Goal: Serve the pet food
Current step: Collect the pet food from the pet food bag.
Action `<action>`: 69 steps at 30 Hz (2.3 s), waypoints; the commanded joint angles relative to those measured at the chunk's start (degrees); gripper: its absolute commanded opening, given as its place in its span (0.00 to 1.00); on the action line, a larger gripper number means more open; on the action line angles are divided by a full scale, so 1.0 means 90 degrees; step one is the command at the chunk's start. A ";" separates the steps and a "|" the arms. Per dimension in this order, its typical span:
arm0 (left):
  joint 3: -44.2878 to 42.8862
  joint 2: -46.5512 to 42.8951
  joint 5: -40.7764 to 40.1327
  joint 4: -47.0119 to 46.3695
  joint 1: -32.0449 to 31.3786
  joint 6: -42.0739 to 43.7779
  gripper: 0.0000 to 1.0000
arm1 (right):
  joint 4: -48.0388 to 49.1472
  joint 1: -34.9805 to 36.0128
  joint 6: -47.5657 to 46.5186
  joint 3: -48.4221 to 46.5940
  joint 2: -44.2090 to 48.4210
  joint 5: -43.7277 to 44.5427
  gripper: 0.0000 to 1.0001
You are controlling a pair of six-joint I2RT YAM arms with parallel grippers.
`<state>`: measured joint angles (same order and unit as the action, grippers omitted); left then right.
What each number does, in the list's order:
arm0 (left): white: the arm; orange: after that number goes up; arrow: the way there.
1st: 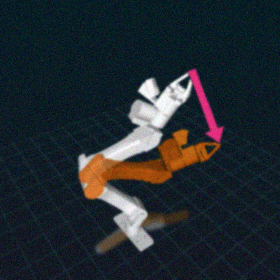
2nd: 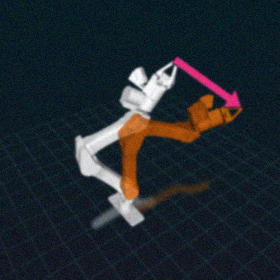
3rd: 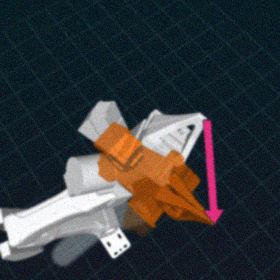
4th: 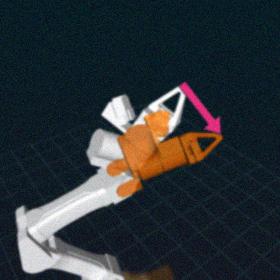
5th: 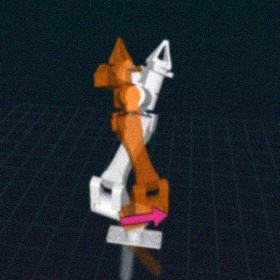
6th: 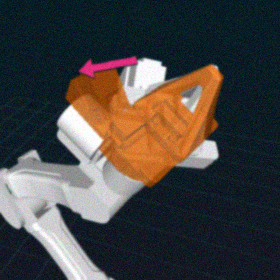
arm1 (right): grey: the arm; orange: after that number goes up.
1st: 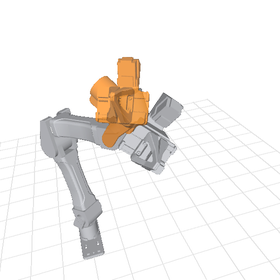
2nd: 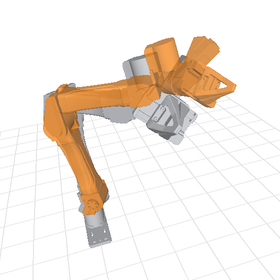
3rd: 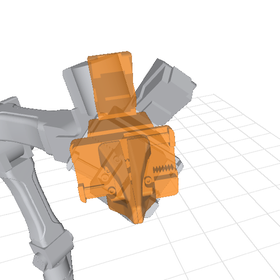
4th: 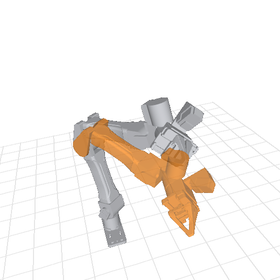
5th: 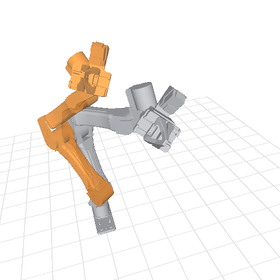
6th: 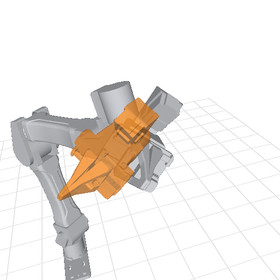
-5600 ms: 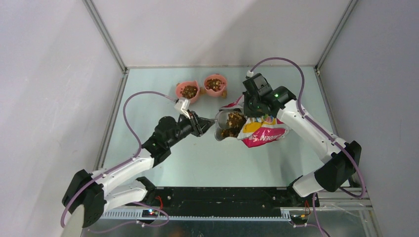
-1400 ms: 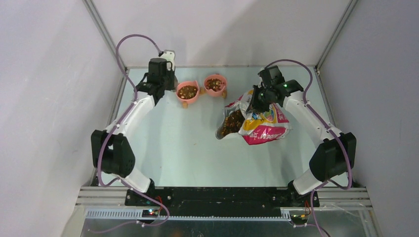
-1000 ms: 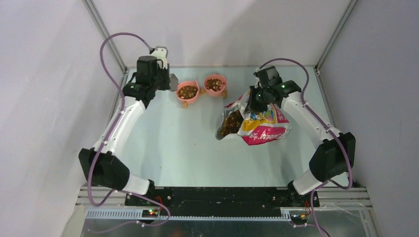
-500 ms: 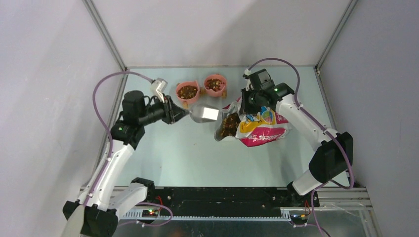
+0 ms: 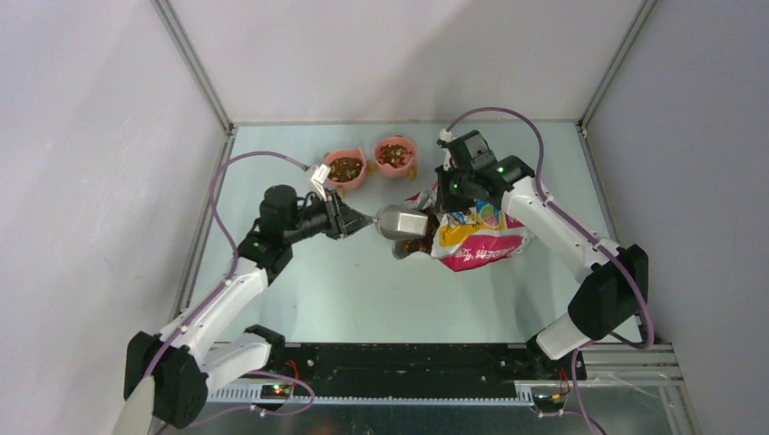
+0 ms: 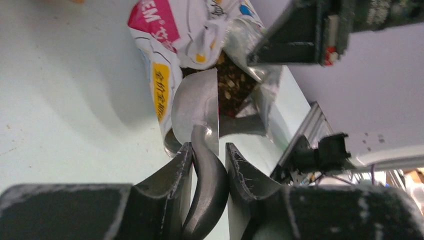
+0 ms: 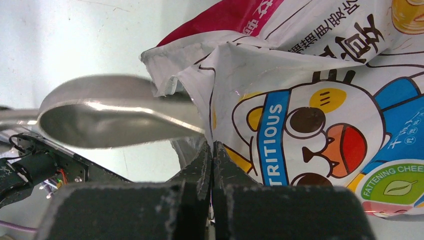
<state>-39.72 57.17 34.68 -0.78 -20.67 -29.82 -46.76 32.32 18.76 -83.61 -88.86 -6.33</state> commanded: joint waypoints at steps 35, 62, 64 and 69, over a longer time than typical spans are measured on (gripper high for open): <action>-0.0123 0.2809 -0.0406 -0.4009 -0.0803 -0.1759 0.00 | 0.0322 -0.0607 0.0509 -0.0099 0.0514 -0.0575 0.00; -0.0139 0.2950 0.1200 -0.4118 0.0133 -0.4105 0.00 | 0.0293 -0.0793 0.0699 -0.0168 0.0402 -0.0438 0.00; -0.0101 0.2941 0.1297 -0.4134 0.0184 -0.4193 0.00 | 0.0294 -0.0811 0.0698 -0.0185 0.0398 -0.0439 0.00; -0.0014 0.2745 0.1503 -0.3420 0.0418 -0.3871 0.00 | 0.0312 -0.0852 0.0697 -0.0218 0.0371 -0.0452 0.00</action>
<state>-39.66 84.05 45.10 -32.51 -18.79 -65.10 -47.75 26.06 24.62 -83.68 -86.94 -11.97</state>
